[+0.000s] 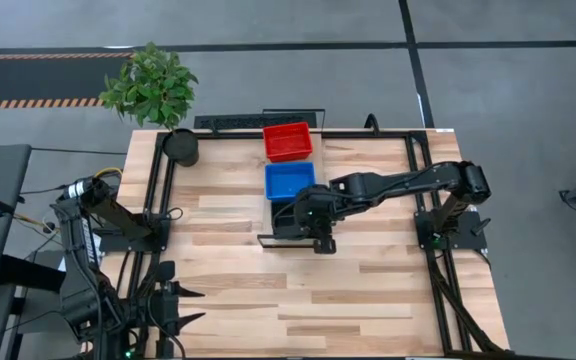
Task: Stack baskets on shelf by color
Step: Stack the black bin on the black bin on the shelf, then return to Home Position
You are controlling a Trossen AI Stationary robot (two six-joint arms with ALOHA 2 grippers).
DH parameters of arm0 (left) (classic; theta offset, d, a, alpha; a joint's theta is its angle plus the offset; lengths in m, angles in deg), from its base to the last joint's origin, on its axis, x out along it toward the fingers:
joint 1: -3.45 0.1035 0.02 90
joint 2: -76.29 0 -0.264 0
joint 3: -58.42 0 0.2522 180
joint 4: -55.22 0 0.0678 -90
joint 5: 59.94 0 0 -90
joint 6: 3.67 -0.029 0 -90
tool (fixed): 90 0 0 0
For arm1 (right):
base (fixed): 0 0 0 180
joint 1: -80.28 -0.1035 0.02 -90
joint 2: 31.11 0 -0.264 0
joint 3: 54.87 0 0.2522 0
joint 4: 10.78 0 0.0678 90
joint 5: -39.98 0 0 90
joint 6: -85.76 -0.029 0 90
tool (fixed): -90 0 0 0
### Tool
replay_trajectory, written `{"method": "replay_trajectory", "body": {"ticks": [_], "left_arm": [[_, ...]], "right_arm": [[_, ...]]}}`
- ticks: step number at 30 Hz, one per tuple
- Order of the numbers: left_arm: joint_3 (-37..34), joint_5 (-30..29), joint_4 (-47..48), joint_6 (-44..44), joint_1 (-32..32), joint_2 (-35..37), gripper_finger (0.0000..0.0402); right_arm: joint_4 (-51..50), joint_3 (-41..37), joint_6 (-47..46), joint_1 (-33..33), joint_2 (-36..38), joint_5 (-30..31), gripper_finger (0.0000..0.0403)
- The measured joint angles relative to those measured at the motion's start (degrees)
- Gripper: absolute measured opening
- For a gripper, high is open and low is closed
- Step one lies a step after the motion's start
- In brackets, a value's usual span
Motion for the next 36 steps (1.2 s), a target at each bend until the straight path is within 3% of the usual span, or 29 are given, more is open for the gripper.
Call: {"method": "replay_trajectory", "body": {"ticks": [5, 10, 16, 29, 36], "left_arm": [[0.0, 0.0, 0.8, 0.9, 0.0, 0.0, 0.0163], [0.0, 0.0, 0.9, 1.5, 0.0, 0.0, 0.0163], [0.0, 0.0, 0.9, 2.3, 0.0, 0.0, 0.0163], [0.0, 0.0, 0.9, 2.6, 0.0, 0.0, 0.0163], [0.8, -4.8, 1.0, 0.2, 0.0, 1.5, 0.0163]], "right_arm": [[-0.7, 0.0, 0.6, 0.1, -0.2, 0.0, 0.0011], [-0.4, 0.0, 0.0, 0.5, -0.2, 0.0, 0.0023], [-0.3, 0.0, 0.0, 0.6, -0.2, 0.1, 0.0005], [1.7, -4.0, -3.1, 0.6, -0.1, 0.1, 0.0008], [-2.5, 3.7, -4.5, 0.1, 4.2, 0.1, 0.0027]]}}
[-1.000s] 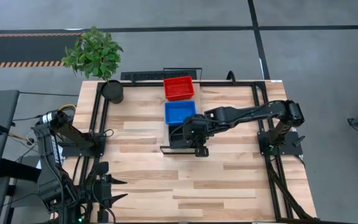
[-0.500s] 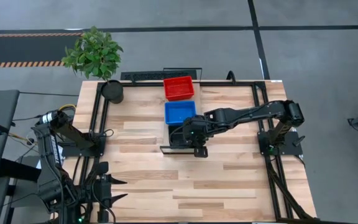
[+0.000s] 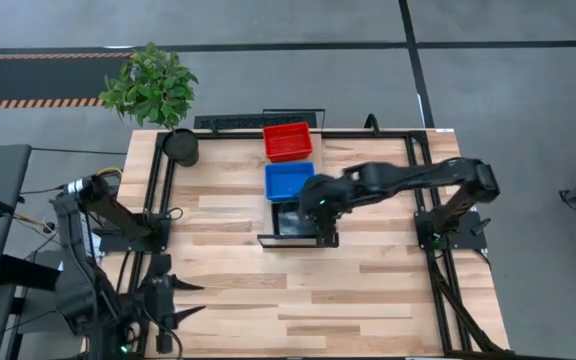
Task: Stack baskets on shelf by color
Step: Return to Home Position
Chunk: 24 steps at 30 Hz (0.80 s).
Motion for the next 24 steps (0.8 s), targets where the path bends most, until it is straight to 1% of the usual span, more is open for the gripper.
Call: {"method": "replay_trajectory", "body": {"ticks": [3, 5, 9, 10, 12, 13, 15, 16, 17, 19, 21, 24], "left_arm": [[3.3, -2.5, -0.1, -3.6, 0.0, 2.6, 0.0163], [5.9, -4.1, -0.3, -6.9, 0.0, 4.0, 0.0163], [10.0, -4.0, -0.3, -19.4, 0.0, 7.7, 0.0163], [10.1, -3.7, -0.3, -22.1, 0.0, 8.6, 0.0163], [9.3, -4.3, -0.1, -21.5, 0.0, 10.2, 0.0163], [8.6, -6.4, 0.7, -20.0, 0.0, 10.8, 0.0163], [7.1, -12.2, 5.4, -16.0, 0.0, 12.6, 0.0163], [5.7, -14.7, 8.4, -12.1, 0.0, 14.2, 0.0163], [4.0, -16.7, 11.5, -6.6, 0.0, 16.3, 0.0163], [-1.4, -18.5, 15.3, 3.7, -0.3, 21.5, 0.0163], [-9.3, -19.6, 14.1, 9.1, -1.5, 27.3, 0.0163], [-21.5, -21.0, 7.8, 12.8, -3.8, 36.9, 0.0163]], "right_arm": [[-0.7, 3.6, 0.0, -0.8, 4.3, 0.1, 0.0031], [-3.2, 5.9, 0.0, -1.4, 7.6, 0.1, 0.0030], [-8.5, 8.7, 1.9, -1.4, 14.7, 0.0, 0.0027], [-9.3, 8.6, 0.1, -1.2, 16.9, 0.1, 0.0026], [-8.0, 7.0, -2.2, -1.0, 20.8, 1.3, 0.0024], [-5.8, 5.6, -1.4, -1.0, 22.8, 1.7, 0.0024], [1.0, 0.6, 1.9, -1.0, 26.8, 1.5, 0.0024], [6.0, -2.6, 3.2, -1.0, 28.8, 0.6, 0.0025], [11.1, -6.3, 4.4, -0.9, 31.0, -1.1, 0.0026], [19.2, -14.8, 5.7, 0.2, 35.7, -5.3, 0.0028], [26.0, -23.5, 4.9, 2.3, 40.5, -8.0, 0.0028], [34.1, -36.9, 0.5, 5.8, 47.0, -9.9, 0.0027]]}}
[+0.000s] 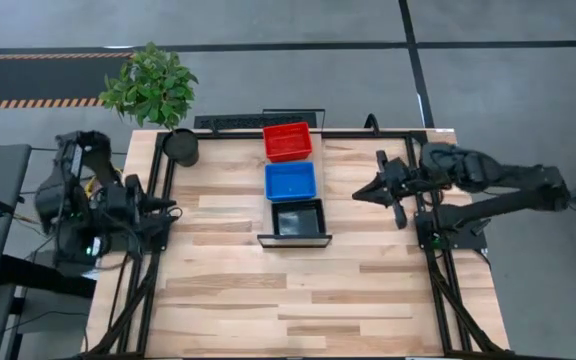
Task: Stack baskets on shelf by color
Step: Return to Home Position
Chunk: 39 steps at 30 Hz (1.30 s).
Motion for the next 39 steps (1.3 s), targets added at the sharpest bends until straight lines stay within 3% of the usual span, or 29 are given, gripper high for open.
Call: {"method": "replay_trajectory", "body": {"ticks": [7, 10, 15, 19, 25, 31, 36, 39], "left_arm": [[-22.8, -4.5, -24.3, -9.4, -1.7, 18.0, 0.0163], [-29.9, -4.3, -29.7, -10.8, -1.7, 24.0, 0.0163], [-39.4, -2.4, -35.3, -9.6, -1.7, 31.0, 0.0163], [-45.4, 0.8, -40.6, -10.1, -1.7, 33.9, 0.0163], [-52.8, 2.2, -47.8, -8.8, -1.7, 34.1, 0.0163], [-59.4, 3.8, -57.8, -9.1, -1.7, 34.1, 0.0163], [-64.4, 11.3, -73.4, -22.9, -1.7, 33.9, 0.0163], [-67.8, 20.0, -85.9, -34.3, -1.7, 33.9, 0.0163]], "right_arm": [[21.1, -24.2, -8.4, 2.9, 13.2, -3.8, 0.0029], [30.6, -32.1, -10.2, 2.9, 17.8, -3.8, 0.0029], [36.8, -41.8, -13.2, 3.4, 25.0, -3.7, 0.0026], [37.7, -46.7, -15.1, 3.8, 30.1, -2.5, 0.0029], [41.7, -55.6, -15.6, 3.8, 36.7, 4.0, 0.0027], [39.8, -56.1, -14.7, 3.6, 39.6, 5.2, 0.0029], [39.5, -56.1, -12.7, 3.7, 40.0, 5.3, 0.0027], [39.2, -56.1, -12.3, 3.7, 40.0, 5.3, 0.0027]]}}
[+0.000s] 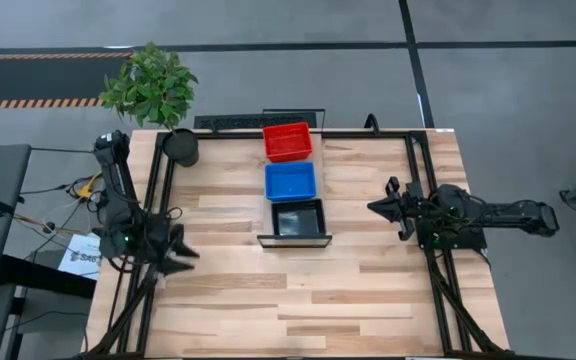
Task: Stack baskets on shelf by color
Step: Return to Home Position
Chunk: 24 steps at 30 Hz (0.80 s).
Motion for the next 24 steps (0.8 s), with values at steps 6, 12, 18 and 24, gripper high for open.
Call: {"method": "replay_trajectory", "body": {"ticks": [6, 12, 18, 24], "left_arm": [[-2.8, 24.6, -19.3, -26.3, 0.0, 1.6, 0.0163], [2.4, 45.1, -14.4, -40.8, 0.0, 15.2, 0.0163], [4.8, 42.6, -6.1, -38.8, 0.0, 17.2, 0.0163], [-3.5, 37.9, -11.1, -36.9, 0.1, 17.5, 0.0163]], "right_arm": [[-1.4, 0.0, -0.2, 0.0, 0.0, 0.5, 0.0029], [-1.5, 0.0, -1.1, 0.0, 0.0, 3.0, 0.0027], [-3.0, 0.0, -1.2, 0.0, -0.4, 4.8, 0.0029], [-5.1, 0.0, -1.5, 0.0, -0.4, 4.7, 0.0027]]}}
